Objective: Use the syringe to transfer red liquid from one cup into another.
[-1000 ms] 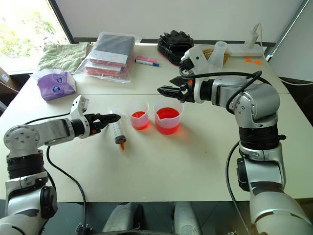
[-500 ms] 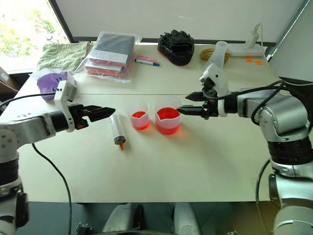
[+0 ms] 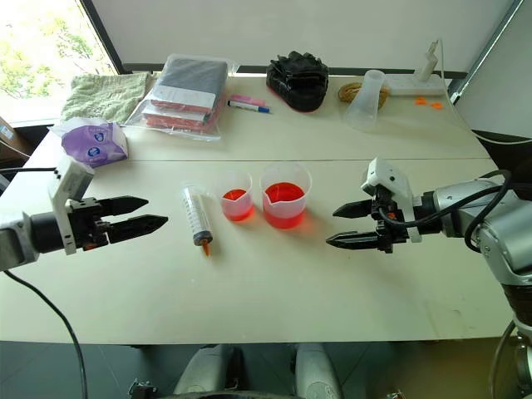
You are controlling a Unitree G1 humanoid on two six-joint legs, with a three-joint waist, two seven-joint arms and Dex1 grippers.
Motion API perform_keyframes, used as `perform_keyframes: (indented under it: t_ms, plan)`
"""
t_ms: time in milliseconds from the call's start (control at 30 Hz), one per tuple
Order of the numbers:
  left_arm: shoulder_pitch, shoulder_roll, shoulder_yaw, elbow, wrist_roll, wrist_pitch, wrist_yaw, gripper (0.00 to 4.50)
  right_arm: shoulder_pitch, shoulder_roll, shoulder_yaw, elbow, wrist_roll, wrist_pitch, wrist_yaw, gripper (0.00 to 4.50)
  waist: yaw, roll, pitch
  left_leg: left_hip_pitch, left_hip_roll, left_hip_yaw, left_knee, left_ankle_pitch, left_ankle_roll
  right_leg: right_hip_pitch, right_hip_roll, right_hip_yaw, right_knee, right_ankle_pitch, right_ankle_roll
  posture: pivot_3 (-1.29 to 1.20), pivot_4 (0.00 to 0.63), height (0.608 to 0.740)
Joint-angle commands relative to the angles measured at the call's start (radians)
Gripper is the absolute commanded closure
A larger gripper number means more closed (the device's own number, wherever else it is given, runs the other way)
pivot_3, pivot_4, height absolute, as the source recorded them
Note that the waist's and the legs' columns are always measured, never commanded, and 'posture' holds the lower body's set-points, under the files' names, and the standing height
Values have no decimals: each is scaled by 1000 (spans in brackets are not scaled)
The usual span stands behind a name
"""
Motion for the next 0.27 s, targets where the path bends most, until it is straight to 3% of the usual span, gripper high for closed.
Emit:
perform_keyframes:
  t_ms: [33,267]
  plan:
    - [64,14,83,-42,11,-48,-71,32,-1,-10,-16,-25,-5,-34,10,1014,3,0,0,0,0,0,0,0,0,0,0,0,0,0,0,0,150,740]
    - [175,22,120,-68,70,-109,-134,32,-10,-6,2,5,-24,-63,23,1014,7,0,0,0,0,0,0,0,0,1,0,0,0,-1,-2,0,150,740]
